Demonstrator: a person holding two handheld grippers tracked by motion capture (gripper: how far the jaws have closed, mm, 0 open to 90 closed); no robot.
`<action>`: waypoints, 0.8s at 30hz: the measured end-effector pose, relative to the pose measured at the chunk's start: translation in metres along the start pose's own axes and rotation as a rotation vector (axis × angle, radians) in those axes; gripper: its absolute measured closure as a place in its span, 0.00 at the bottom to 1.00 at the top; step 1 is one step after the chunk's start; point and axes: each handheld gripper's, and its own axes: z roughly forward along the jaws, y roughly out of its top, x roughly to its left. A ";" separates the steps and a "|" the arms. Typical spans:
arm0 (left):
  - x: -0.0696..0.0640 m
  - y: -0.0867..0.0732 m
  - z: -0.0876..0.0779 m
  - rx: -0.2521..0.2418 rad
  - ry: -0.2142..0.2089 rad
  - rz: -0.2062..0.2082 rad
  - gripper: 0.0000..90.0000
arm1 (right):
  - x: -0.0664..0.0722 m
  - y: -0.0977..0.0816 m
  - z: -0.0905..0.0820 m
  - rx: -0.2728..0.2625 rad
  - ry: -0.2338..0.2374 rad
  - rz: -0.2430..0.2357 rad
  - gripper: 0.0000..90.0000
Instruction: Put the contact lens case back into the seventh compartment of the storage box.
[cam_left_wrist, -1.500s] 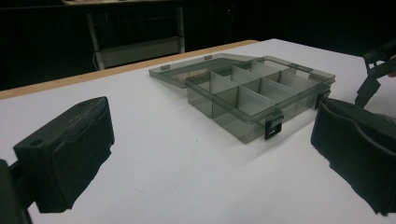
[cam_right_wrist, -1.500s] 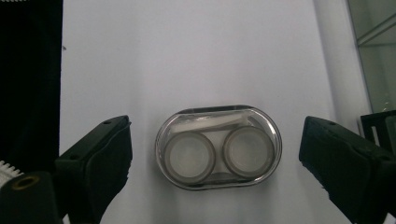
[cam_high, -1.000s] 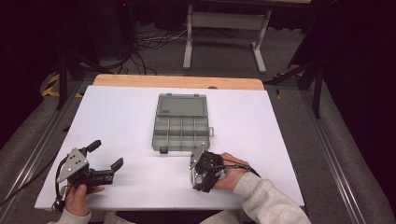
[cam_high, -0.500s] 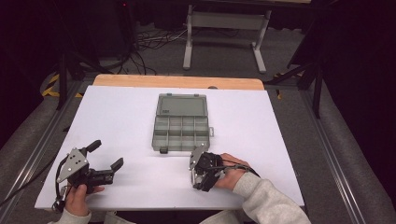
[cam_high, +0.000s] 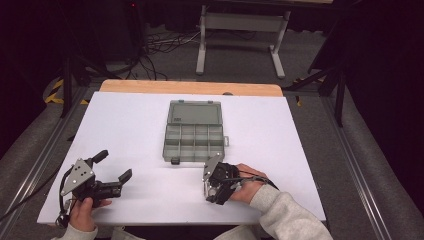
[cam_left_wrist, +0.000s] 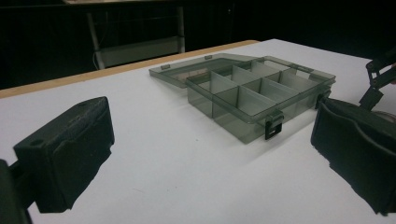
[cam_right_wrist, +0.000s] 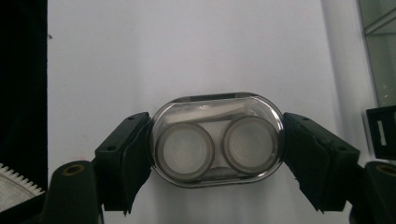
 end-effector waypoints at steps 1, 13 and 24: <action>0.000 0.000 0.000 0.002 0.000 0.000 0.00 | 0.000 0.000 0.000 0.000 0.000 0.000 0.30; 0.001 0.000 -0.001 0.007 0.001 0.018 0.00 | -0.003 0.001 -0.013 -0.075 -0.046 -0.016 0.29; 0.001 0.000 -0.001 0.007 -0.001 0.019 0.00 | -0.004 0.003 -0.027 -0.151 -0.079 -0.005 0.30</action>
